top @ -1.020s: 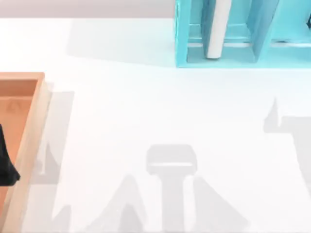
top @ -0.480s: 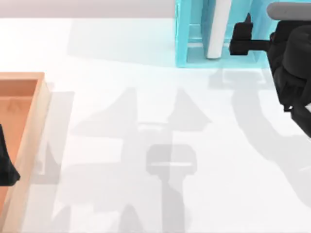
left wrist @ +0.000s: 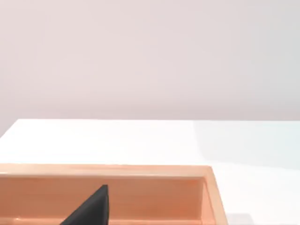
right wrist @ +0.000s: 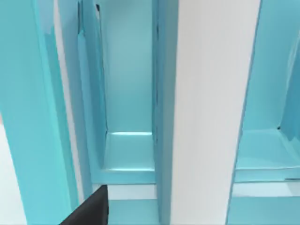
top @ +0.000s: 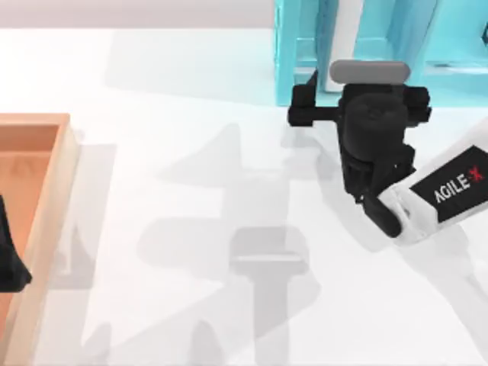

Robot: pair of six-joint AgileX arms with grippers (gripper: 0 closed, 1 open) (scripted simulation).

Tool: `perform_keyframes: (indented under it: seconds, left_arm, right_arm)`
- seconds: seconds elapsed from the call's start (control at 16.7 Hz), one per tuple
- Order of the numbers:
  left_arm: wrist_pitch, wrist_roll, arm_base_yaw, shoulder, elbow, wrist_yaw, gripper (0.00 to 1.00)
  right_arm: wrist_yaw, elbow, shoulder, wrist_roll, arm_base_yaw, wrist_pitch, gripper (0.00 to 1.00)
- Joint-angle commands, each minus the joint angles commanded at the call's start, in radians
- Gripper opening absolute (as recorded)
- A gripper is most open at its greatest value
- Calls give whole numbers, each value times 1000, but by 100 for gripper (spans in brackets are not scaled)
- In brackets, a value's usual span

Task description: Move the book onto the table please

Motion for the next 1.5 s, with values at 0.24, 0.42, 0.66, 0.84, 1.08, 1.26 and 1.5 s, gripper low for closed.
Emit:
perform_keyframes:
  seconds: [0.24, 0.42, 0.66, 0.84, 1.08, 1.26, 1.5]
  left_arm:
    - [0, 0, 0, 0, 0, 0, 100]
    - [0, 0, 0, 0, 0, 0, 100]
    - [0, 0, 0, 0, 0, 0, 100]
    - [0, 0, 0, 0, 0, 0, 100]
    - [0, 0, 0, 0, 0, 0, 100]
    - [0, 0, 0, 0, 0, 0, 100]
    - [0, 0, 0, 0, 0, 0, 100]
  right_arm:
    - [3, 6, 11, 1, 3, 6, 100]
    - [0, 4, 11, 0, -2, 3, 100]
    - [-24, 112, 70, -3, -24, -38, 100]
    - [-54, 248, 145, -8, -55, -97, 100]
    - [-94, 420, 232, -15, -97, -175, 100]
    - [-106, 466, 256, -17, -110, -199, 100]
    - [-106, 466, 256, -17, -110, -199, 92]
